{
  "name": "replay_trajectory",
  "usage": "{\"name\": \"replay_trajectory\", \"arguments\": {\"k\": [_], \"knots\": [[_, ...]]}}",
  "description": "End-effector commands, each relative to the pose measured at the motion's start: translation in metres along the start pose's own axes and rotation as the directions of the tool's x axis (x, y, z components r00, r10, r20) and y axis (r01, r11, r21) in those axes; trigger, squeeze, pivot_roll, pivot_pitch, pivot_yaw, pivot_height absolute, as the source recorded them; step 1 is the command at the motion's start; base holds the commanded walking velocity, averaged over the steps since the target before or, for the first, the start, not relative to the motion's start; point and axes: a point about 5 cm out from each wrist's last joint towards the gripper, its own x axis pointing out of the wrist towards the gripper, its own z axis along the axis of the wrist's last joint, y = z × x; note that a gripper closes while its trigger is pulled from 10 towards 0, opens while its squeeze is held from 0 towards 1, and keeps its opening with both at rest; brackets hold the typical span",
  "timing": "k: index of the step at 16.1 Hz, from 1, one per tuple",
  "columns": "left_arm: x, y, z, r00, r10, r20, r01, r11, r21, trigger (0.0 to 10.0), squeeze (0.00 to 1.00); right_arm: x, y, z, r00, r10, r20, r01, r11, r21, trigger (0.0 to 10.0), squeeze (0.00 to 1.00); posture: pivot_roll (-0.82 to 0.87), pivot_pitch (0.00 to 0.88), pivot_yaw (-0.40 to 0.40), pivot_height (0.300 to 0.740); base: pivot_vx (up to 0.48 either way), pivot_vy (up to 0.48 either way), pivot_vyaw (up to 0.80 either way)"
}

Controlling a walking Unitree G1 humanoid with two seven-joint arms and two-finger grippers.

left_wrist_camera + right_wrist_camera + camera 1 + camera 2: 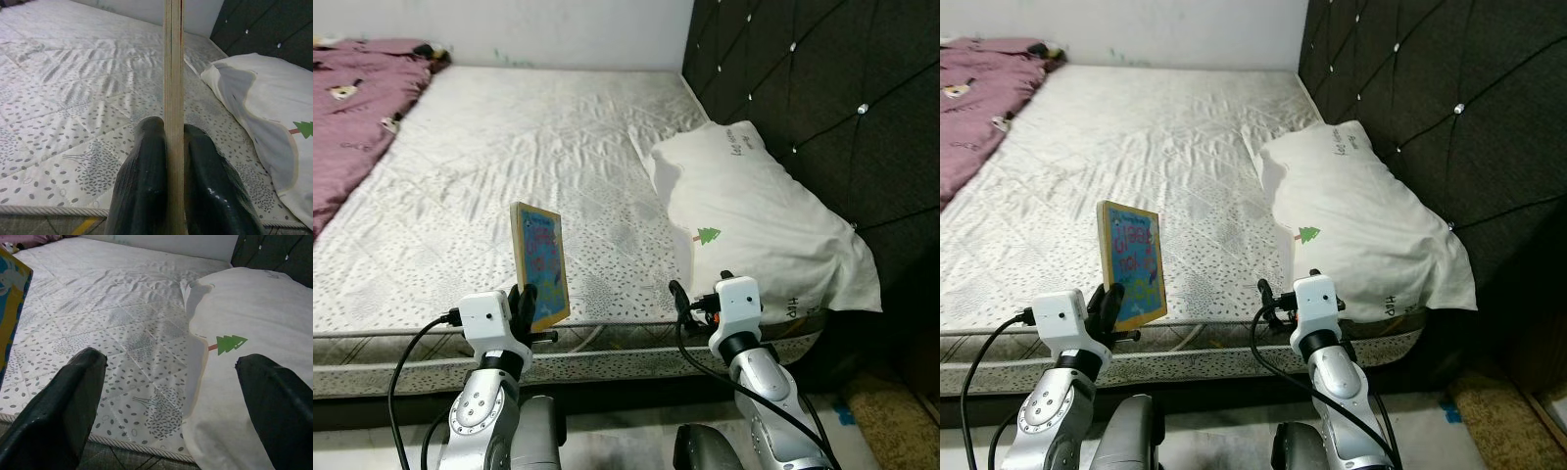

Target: Clean up the room

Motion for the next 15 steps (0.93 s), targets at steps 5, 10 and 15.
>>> {"name": "replay_trajectory", "arguments": {"k": [5, 10, 15], "knots": [[0.0037, -0.0049, 0.013, 0.998, -0.032, 0.063, 0.032, 0.999, 0.005, 10.0, 0.0, 0.0025, -0.0013, 0.0034, 1.0, -0.008, 0.009, 0.008, 1.0, 0.002, 10.0, 0.0, 0.02, 0.059, -0.041, 0.626, 0.154, 0.0, 0.0], [0.0042, -0.006, 0.0127, 0.997, -0.044, 0.062, 0.044, 0.999, 0.001, 10.0, 0.0, 0.0025, -0.0008, 0.0037, 1.0, -0.004, 0.01, 0.004, 1.0, 0.002, 10.0, 0.0, 0.01, 0.063, -0.038, 0.626, 0.336, 0.0, 0.0], [0.0055, -0.0062, 0.0126, 0.997, -0.043, 0.062, 0.043, 0.999, -0.003, 10.0, 0.0, 0.0035, -0.001, 0.0038, 1.0, -0.003, 0.01, 0.003, 1.0, 0.007, 10.0, 0.0, 0.01, 0.062, -0.039, 0.626, 0.387, 0.0, 0.0]]}}
